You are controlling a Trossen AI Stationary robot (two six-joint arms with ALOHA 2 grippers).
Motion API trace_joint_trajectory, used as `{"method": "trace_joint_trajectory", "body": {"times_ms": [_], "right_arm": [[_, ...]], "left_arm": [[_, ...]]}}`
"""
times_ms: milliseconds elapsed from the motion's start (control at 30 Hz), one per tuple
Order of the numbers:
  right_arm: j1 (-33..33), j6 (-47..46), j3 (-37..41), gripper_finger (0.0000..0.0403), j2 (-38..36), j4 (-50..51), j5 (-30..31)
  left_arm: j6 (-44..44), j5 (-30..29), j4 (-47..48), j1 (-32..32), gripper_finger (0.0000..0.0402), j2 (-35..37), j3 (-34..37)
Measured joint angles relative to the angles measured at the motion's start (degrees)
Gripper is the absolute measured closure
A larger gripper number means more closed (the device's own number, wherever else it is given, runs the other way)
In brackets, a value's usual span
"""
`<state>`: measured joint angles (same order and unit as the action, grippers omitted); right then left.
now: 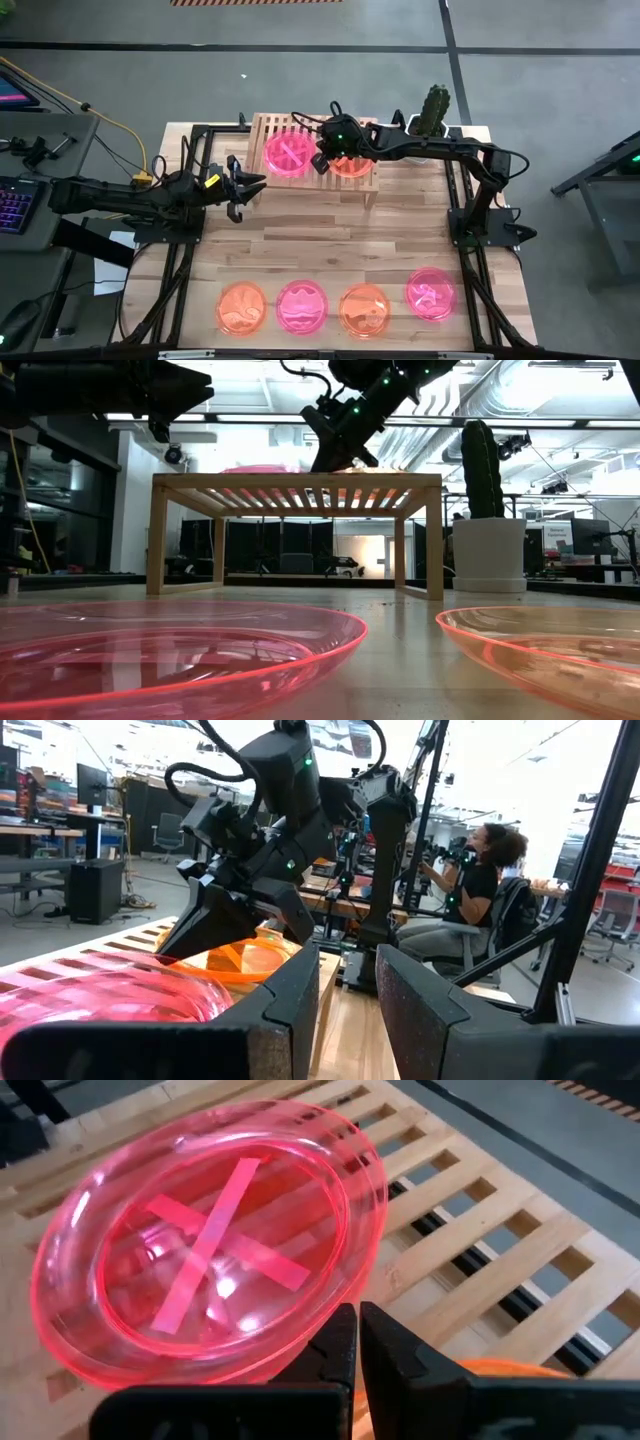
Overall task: Place and stack plates onto a shelf
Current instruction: Stack the pink plate on top of the other pink plate on the shelf, then stack the orange plate on top of the other orange plate on the shelf
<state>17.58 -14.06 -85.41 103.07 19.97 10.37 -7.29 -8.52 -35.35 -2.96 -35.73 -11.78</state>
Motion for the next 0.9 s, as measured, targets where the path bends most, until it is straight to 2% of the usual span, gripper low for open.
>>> {"method": "trace_joint_trajectory", "body": {"times_ms": [267,467,667,767,900], "right_arm": [[0.0,1.35,0.0,0.0403,-0.74,2.72,1.87],[-1.61,3.96,0.0,0.0403,-5.88,11.26,3.19],[-9.04,4.04,0.17,0.0403,-11.19,20.73,12.41],[-13.71,3.89,5.84,0.0403,-15.29,17.92,16.62],[-18.89,-0.49,21.61,0.0403,-24.47,6.88,17.78]], "left_arm": [[-0.02,0.0,0.23,0.0,0.0309,0.0,0.0],[-0.1,0.15,1.72,0.02,0.0309,0.0,0.01],[-0.04,0.24,2.05,0.02,0.0309,0.0,0.01],[-0.04,0.28,2.21,0.02,0.0309,0.0,0.01],[-0.1,0.44,3.38,0.02,0.0309,0.0,0.01]]}}
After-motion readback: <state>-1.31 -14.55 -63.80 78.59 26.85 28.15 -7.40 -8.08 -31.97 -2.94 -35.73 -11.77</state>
